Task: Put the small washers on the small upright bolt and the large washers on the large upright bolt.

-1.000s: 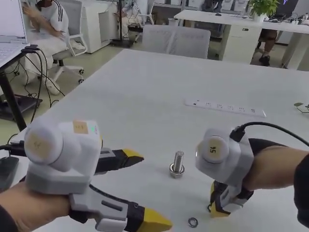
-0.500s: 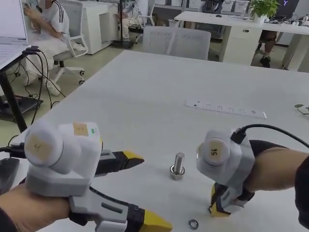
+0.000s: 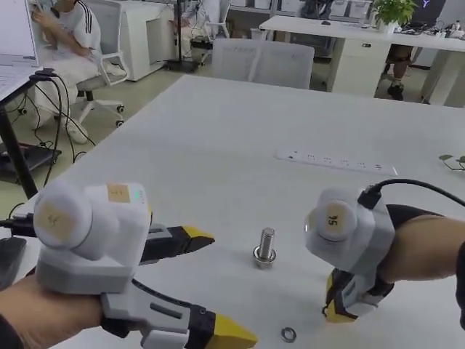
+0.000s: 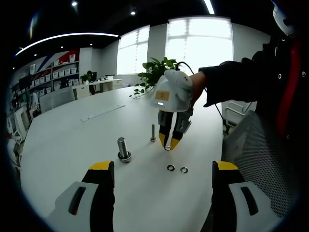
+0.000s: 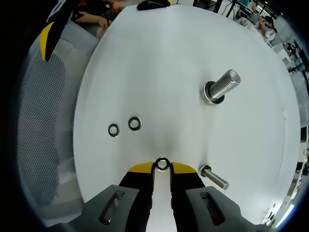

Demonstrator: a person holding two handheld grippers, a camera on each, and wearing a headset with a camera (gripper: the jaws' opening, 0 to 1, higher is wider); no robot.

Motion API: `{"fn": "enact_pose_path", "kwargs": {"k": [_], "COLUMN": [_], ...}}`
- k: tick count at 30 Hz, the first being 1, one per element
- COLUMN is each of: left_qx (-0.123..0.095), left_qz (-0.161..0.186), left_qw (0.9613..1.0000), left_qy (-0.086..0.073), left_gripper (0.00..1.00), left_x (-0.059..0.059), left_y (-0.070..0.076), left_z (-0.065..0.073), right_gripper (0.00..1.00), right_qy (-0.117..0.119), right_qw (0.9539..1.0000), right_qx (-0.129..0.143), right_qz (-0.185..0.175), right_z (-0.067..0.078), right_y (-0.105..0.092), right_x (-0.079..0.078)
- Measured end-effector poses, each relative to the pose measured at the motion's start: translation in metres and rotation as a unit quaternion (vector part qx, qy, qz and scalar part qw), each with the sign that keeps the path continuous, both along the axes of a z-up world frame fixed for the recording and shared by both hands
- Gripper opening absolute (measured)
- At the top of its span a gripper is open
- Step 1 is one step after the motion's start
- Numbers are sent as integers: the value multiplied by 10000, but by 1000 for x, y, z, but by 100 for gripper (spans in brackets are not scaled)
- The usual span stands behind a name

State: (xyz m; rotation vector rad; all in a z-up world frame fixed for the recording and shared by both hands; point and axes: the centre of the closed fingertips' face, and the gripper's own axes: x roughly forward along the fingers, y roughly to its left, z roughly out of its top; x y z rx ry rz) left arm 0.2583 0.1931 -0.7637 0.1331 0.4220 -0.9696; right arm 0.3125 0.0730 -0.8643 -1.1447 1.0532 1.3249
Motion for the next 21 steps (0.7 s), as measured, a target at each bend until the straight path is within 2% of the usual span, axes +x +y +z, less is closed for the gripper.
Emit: {"fn": "enact_pose_path", "kwargs": {"k": [9,21], "left_qx": [2,5], "left_qz": [-10,-12], "left_qw": [10000,10000], "left_qy": [16,22], "left_gripper": [83,83], "left_x": [1,0], "left_y": [0,-1], "left_z": [-1,-2], "right_gripper": [14,13], "right_qy": [-32,-111], "right_qw": [9999,9994], "right_qx": [-40,-12], "right_qz": [-134,-319], "right_z": [8,18], "right_y": [-16,-29], "right_x": [4,15]}}
